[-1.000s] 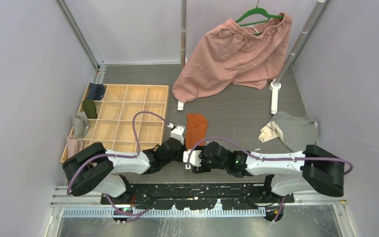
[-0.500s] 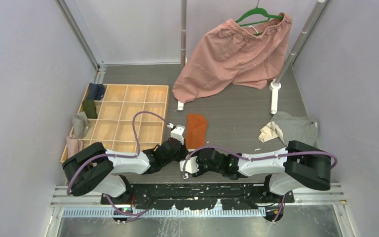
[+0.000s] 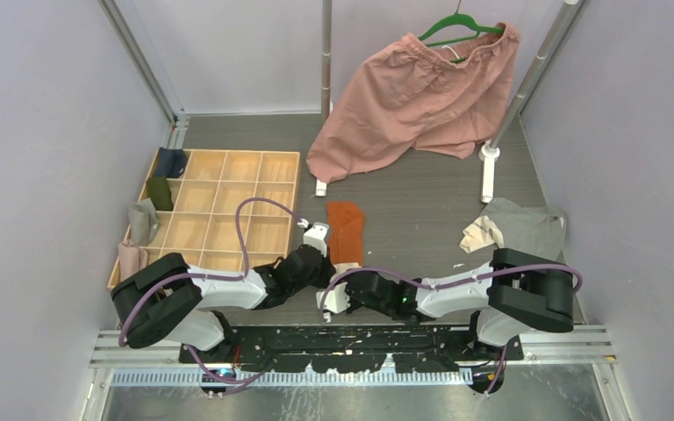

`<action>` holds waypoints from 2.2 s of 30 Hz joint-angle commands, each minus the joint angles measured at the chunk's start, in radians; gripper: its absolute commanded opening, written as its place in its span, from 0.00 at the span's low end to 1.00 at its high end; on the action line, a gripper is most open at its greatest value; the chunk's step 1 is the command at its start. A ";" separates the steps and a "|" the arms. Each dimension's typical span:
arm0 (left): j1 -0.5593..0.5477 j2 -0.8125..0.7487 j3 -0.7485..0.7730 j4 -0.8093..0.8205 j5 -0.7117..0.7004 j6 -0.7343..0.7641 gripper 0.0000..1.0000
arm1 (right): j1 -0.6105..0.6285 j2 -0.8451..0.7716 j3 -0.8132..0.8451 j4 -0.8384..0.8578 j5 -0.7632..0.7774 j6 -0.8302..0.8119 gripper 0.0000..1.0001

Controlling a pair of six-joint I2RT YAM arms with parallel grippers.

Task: Roll the underwear
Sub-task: Roll the underwear to the center of the board.

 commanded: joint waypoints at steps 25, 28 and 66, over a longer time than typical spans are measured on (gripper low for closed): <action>0.026 -0.232 0.041 -0.199 -0.042 -0.013 0.01 | -0.001 -0.031 0.007 -0.073 -0.050 0.317 0.01; 0.034 -0.321 0.043 -0.251 -0.059 -0.006 0.01 | -0.003 -0.047 0.025 -0.110 -0.106 0.350 0.01; 0.042 -0.296 -0.108 -0.074 0.123 -0.040 0.01 | -0.285 0.065 0.236 -0.340 -0.924 0.999 0.04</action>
